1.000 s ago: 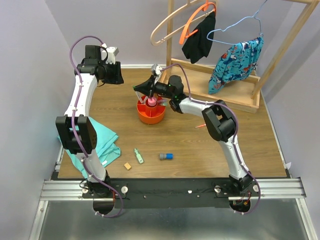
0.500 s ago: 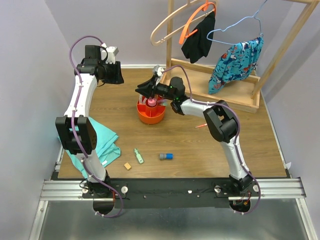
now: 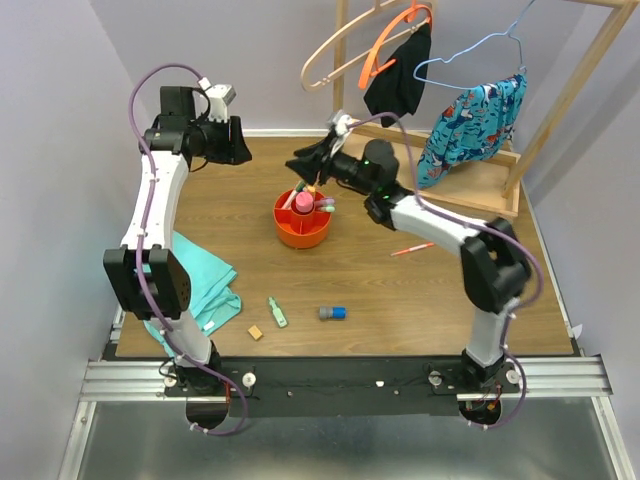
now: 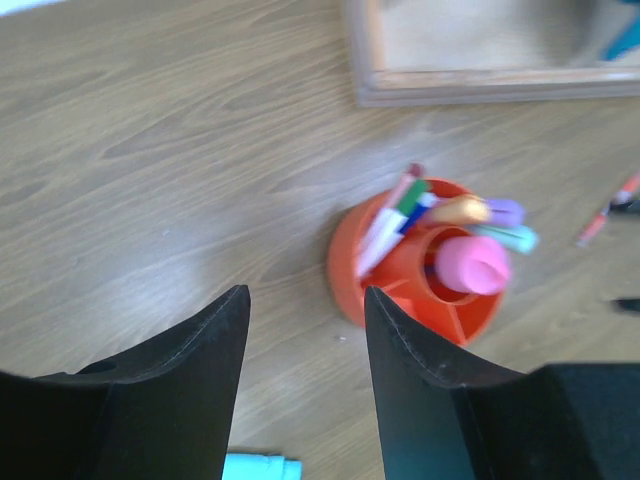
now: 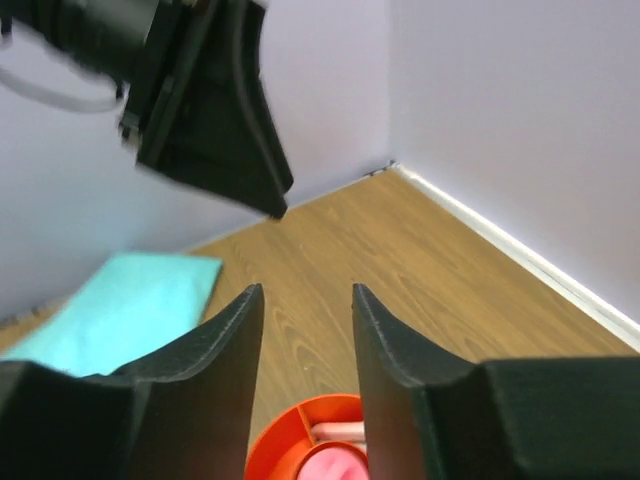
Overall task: Sort the stationery into containers
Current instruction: Place the pen in the storage box, then pick up the pen from the center of the board.
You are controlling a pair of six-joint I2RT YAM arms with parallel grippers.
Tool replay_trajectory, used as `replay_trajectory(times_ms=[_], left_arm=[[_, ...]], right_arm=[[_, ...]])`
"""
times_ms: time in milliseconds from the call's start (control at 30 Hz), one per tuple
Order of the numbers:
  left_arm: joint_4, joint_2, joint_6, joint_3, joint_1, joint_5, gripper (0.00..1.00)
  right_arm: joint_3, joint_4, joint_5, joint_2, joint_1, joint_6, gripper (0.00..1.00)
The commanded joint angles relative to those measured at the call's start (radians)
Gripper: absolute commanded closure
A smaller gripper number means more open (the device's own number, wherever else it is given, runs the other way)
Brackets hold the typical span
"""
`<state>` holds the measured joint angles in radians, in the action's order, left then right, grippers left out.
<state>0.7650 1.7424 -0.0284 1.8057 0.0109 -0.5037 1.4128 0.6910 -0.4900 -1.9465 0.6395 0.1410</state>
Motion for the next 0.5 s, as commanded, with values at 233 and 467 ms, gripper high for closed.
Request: replay_trajectory(times_ms=[233, 467], left_arm=[[-0.038, -0.140, -0.229, 0.038, -0.515, -0.193, 0.34], [-0.021, 0.138, -0.242, 0.237, -0.833, 0.123, 0.32]], right_arm=[[-0.228, -0.901, 0.418, 0.527, -0.320, 0.230, 0.46], [-0.388, -1.077, 0.439, 0.771, -0.575, 0.169, 0.45]])
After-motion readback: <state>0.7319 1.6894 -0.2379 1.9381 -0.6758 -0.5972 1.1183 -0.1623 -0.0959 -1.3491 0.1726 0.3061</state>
